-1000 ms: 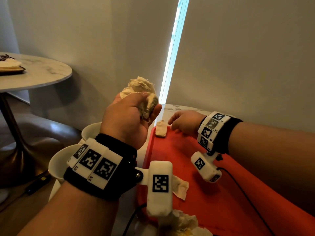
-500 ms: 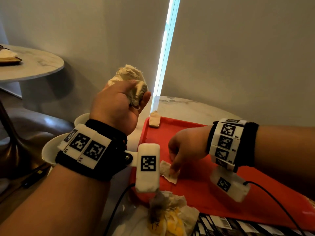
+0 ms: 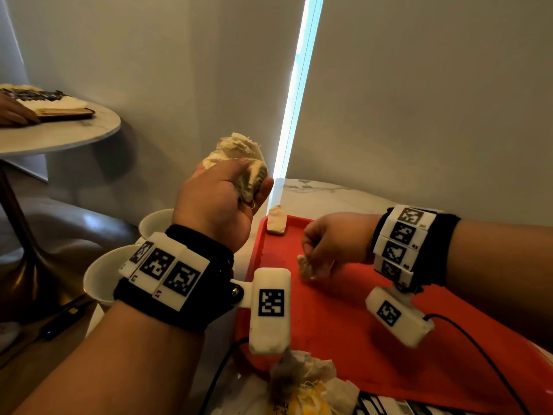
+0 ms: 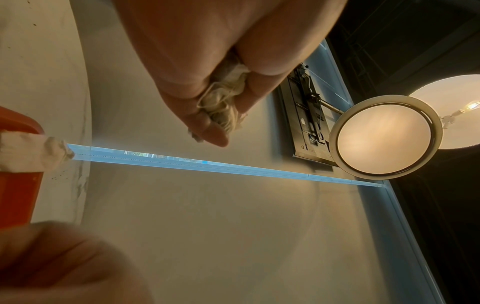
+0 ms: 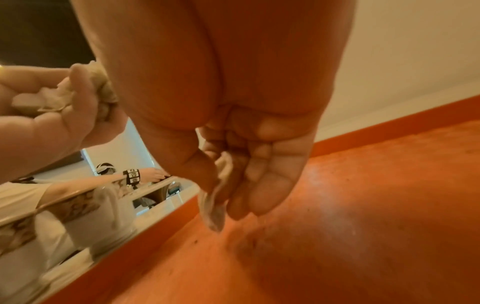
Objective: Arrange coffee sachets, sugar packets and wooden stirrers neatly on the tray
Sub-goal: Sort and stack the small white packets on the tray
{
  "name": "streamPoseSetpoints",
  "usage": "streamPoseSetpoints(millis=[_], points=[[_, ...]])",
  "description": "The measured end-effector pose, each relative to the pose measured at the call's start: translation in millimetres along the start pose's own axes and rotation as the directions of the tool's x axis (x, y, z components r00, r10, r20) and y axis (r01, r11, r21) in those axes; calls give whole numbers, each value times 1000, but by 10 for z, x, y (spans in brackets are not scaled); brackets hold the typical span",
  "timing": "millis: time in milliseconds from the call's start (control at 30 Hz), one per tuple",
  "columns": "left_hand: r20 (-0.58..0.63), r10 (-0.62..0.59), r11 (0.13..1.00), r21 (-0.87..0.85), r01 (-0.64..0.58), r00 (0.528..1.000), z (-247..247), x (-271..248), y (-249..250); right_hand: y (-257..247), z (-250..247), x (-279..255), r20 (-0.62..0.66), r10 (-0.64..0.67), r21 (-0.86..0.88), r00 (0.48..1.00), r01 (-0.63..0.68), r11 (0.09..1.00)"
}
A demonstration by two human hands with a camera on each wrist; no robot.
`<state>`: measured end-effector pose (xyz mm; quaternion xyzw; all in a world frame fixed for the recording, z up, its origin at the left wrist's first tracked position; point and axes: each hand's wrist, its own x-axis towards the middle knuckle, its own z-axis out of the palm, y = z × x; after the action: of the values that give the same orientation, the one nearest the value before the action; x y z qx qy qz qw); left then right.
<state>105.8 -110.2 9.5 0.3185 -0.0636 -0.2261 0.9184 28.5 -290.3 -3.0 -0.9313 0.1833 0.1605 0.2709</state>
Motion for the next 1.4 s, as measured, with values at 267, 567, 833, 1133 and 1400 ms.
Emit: streamPoseSetpoints(millis=[267,567,833,1133,1400], points=[[12,-44,999,-4,44,999,13,-36,11,-169,-223,388,-263,-79,3,961,83,997],[-11,-32,999,-26,32,999,-40,55,-38,-347,-126,735,-198,-38,-204,979,-4,979],[6,-51,999,17,51,999,-41,42,-76,-292,-76,869,-355,-57,-204,933,-18,979],[10,-47,999,24,47,999,-29,39,-88,-301,-104,892,-486,-43,-94,873,-4,996],[2,-69,998,3,69,998,-40,57,-94,-260,16,740,-157,-17,118,987,36,992]])
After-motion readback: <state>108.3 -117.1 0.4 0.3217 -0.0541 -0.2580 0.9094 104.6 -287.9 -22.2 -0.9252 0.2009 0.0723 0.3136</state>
